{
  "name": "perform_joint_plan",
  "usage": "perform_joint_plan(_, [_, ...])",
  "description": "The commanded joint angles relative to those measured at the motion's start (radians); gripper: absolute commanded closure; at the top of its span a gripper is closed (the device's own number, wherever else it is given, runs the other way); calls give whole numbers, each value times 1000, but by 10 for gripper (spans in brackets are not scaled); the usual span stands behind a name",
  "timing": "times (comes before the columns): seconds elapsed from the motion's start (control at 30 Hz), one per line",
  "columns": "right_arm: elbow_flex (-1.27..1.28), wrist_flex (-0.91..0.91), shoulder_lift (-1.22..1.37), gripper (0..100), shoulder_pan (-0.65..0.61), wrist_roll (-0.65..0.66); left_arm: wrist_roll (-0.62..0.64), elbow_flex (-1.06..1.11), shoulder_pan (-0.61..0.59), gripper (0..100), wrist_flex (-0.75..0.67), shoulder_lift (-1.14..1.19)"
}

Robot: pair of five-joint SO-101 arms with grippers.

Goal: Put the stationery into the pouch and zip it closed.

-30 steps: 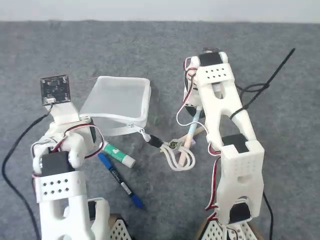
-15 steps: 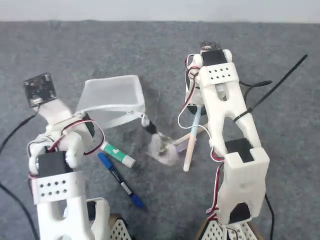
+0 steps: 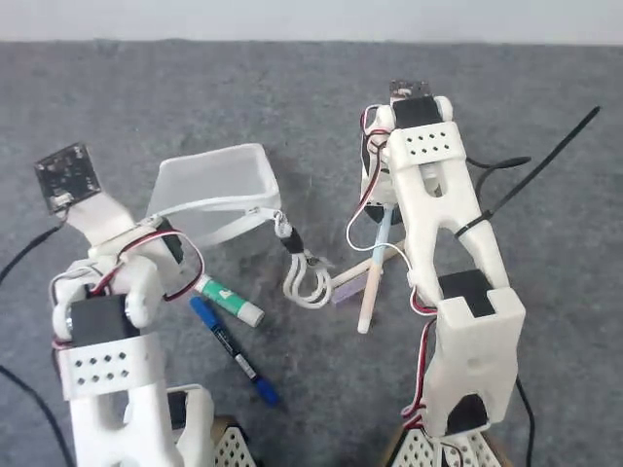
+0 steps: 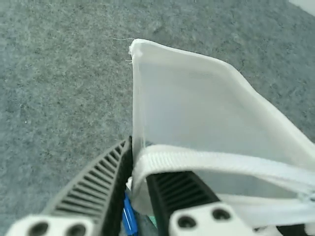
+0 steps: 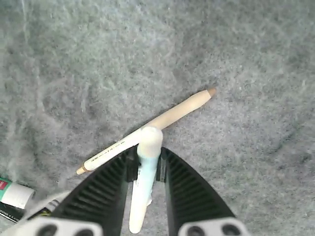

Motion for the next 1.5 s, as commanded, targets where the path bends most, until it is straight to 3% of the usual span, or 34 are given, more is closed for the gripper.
perform_joint_plan(0.0, [-8,44,-93,991,-10,12,11,-104,0,988,60,3])
perform_joint_plan(0.27, [97,31,-220,991,-10,11,12,-143,0,989,75,21])
perform_joint_plan(0.6, [282,-93,-363,991,-36,8,12,-516,0,991,279,396])
perform_joint_plan(0.73, [293,-99,-363,991,-41,8,14,-550,2,991,288,405])
perform_joint_plan(0.97, [311,-94,-374,991,-45,11,15,-677,152,991,417,393])
perform_joint_plan(1.47, [480,-99,-714,991,-94,8,11,-613,169,991,377,391])
